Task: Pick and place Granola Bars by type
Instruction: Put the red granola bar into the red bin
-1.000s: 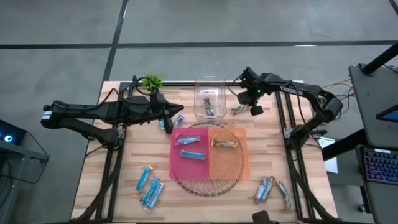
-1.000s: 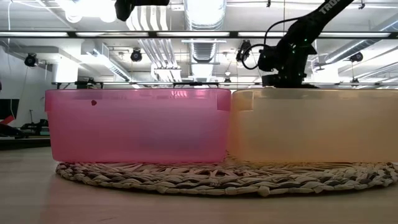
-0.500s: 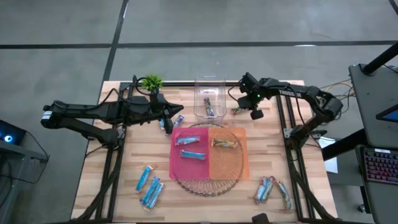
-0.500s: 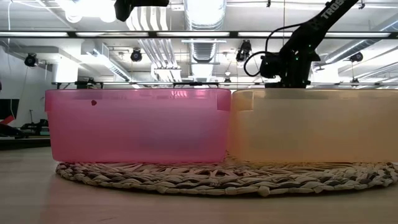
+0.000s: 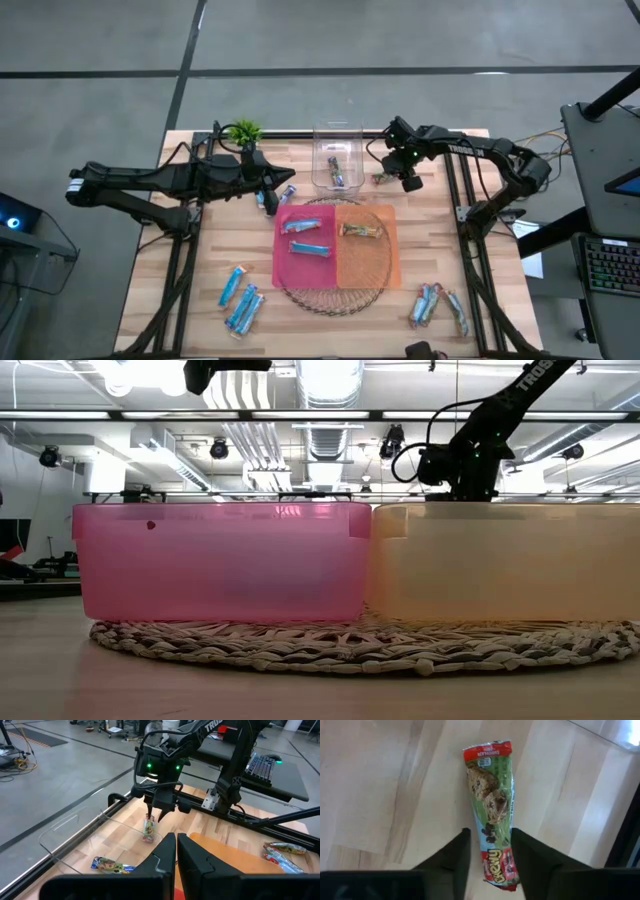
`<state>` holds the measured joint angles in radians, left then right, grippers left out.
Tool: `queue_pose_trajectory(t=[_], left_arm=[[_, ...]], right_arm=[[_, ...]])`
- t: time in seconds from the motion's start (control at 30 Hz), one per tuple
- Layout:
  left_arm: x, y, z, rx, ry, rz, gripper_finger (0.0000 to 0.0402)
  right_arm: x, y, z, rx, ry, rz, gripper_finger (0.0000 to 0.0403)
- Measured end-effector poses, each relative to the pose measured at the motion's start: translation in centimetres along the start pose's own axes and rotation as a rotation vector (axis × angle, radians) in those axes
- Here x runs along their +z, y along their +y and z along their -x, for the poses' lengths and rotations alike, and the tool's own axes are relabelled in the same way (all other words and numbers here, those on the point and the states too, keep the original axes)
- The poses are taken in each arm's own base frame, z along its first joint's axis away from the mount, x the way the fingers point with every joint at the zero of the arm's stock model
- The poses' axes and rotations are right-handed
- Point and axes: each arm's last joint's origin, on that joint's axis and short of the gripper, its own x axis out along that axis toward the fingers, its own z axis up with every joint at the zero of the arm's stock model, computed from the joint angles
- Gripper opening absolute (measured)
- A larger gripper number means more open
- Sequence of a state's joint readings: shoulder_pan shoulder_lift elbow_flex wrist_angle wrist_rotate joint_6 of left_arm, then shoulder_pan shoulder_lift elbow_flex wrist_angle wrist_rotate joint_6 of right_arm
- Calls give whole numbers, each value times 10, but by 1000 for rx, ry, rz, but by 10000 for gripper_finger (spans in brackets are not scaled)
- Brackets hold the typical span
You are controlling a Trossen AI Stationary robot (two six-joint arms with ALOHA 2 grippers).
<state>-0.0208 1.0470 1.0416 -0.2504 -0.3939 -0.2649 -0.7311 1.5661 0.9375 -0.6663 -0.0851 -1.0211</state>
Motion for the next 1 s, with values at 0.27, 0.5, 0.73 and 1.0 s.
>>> queue_pose_trajectory(t=[0.27,0.5,0.73,1.0], left_arm=[[0,0,0,0,0,1,0],[-2,1,0,7,23,-3,0],[-3,1,0,11,34,9,0],[-3,1,0,11,34,10,0]], right_arm=[[0,-1,0,-10,6,-57,211],[0,-2,-1,-25,-4,-45,214],[-2,-2,-18,25,27,-52,210],[-3,-3,-36,64,54,-62,207]])
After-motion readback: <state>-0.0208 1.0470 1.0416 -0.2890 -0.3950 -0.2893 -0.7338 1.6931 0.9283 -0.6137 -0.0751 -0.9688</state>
